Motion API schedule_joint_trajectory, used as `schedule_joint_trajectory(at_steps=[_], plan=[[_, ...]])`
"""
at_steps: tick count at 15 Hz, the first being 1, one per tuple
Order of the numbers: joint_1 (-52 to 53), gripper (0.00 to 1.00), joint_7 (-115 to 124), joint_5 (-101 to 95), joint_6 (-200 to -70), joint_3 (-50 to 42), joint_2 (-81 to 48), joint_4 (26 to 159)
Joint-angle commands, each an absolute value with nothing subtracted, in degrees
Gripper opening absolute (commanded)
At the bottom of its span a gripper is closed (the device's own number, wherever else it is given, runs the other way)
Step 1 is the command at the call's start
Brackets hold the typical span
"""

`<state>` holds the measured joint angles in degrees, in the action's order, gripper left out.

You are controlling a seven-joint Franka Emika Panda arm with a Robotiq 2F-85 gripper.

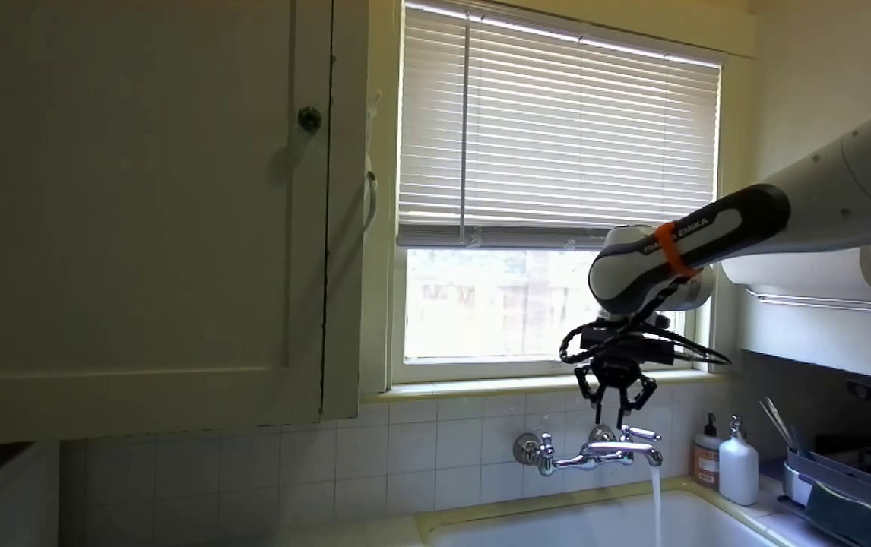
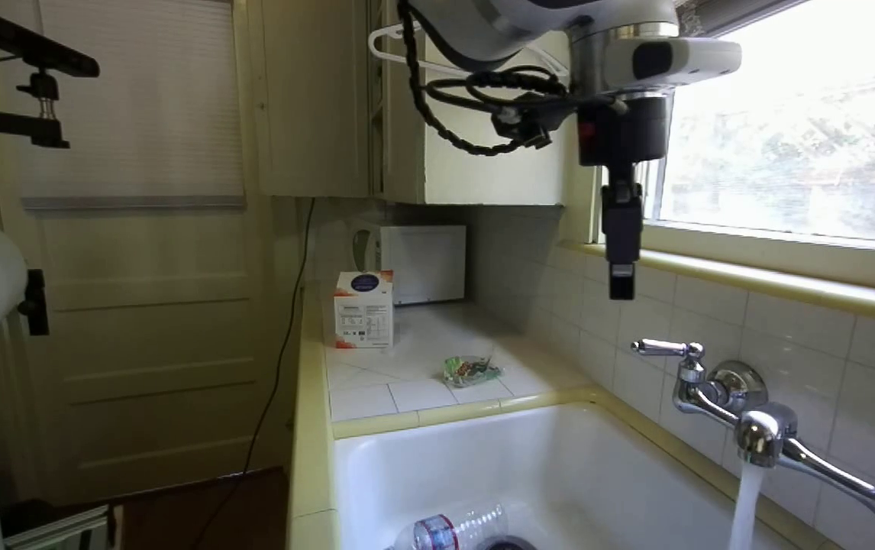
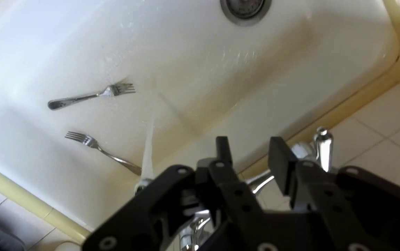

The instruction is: Close the tap faucet

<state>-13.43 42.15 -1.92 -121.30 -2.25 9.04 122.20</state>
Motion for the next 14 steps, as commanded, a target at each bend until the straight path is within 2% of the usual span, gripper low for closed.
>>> schedule_joint_trajectory(at_steps=[1,3,13,14], plan=[[-13.5,0.04,48.4,-6.1,-125.1,-4.5,3.2,117.0],[-13.3,0.0,50.7,-7.1,-126.5,-6.2,0.7,115.1],[-12.7,0.0,61.0,-10.5,-129.2,-13.4,-9.4,109.1],[-12.7,0.0,57.6,-8.8,-129.1,-13.3,-7.3,110.4]])
